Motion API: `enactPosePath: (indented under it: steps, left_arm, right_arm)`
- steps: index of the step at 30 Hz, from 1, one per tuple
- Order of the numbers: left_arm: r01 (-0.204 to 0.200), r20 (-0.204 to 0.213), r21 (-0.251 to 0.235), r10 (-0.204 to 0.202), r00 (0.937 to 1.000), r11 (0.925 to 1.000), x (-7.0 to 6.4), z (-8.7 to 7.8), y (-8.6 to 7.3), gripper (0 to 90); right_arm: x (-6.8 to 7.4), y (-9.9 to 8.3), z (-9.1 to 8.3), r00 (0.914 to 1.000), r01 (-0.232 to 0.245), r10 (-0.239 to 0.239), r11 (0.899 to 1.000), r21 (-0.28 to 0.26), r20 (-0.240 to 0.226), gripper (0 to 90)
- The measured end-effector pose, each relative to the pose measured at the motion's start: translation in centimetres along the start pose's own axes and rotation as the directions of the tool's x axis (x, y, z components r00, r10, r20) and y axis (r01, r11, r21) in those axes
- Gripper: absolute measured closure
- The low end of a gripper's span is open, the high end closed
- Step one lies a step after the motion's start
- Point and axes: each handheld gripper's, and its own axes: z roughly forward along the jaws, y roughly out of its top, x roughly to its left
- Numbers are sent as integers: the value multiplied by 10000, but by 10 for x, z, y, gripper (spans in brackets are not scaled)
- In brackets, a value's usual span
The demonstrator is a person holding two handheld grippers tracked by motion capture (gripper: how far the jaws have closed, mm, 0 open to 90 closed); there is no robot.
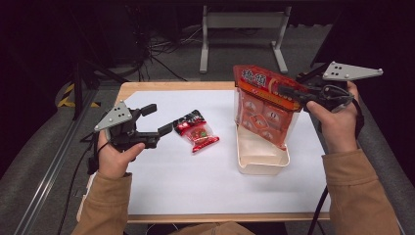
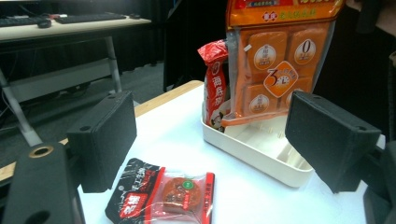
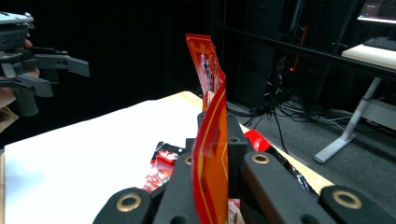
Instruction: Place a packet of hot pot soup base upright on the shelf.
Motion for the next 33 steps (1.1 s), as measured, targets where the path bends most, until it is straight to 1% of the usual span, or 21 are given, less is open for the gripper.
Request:
enactPosePath:
  steps: [3, 11, 14, 18, 22, 23, 25, 26, 27, 29, 33]
  left_arm:
    - [-18, -9, 3, 18, 10000, 10000, 1, 0, 0, 174]
    - [27, -40, 75, -27, 10000, 10000, 2, 1, -2, 170]
    - [78, 23, -33, -78, 10000, 10000, 3, 3, -3, 167]
    - [102, -17, 44, -102, 9999, 9999, 3, 4, -4, 159]
    - [164, -75, 134, -163, 9998, 9998, 5, 5, -6, 153]
    - [141, -80, 123, -140, 9999, 9998, 6, 6, -7, 153]
    - [68, -56, -75, -69, 10000, 9999, 5, 7, -9, 172]
    - [157, -37, -75, -157, 9999, 9998, 4, 8, -10, 182]
    - [273, -9, -48, -273, 9996, 9996, 4, 8, -10, 183]
    - [208, -88, 35, -208, 9997, 9998, 3, 10, -11, 186]
    - [223, -154, 113, -221, 9996, 9997, 4, 11, -12, 180]
  right_arm:
    - [-1, -5, 2, 9999, -39, 38, 9999, 112, 117, 894]
    - [-5, -15, 5, 9998, -137, 133, 9995, 284, 154, 894]
    - [-6, -21, 6, 9996, -242, 237, 9992, 313, 167, 893]
    - [-8, -29, 8, 9993, -359, 355, 9989, 296, 154, 893]
    - [-10, -35, 6, 9988, -455, 452, 9989, 130, 176, 893]
    - [-10, -36, 6, 9987, -475, 473, 9988, 106, 193, 893]
    - [-11, -39, 5, 9987, -491, 490, 9988, 72, 169, 893]
    - [-11, -40, 5, 9985, -532, 531, 9986, 54, 147, 893]
    - [-11, -41, 5, 9985, -530, 530, 9986, 16, 131, 893]
    - [-11, -44, 5, 9984, -552, 552, 9985, 2, 131, 893]
    - [-11, -49, 6, 9982, -592, 592, 9982, 30, 88, 893]
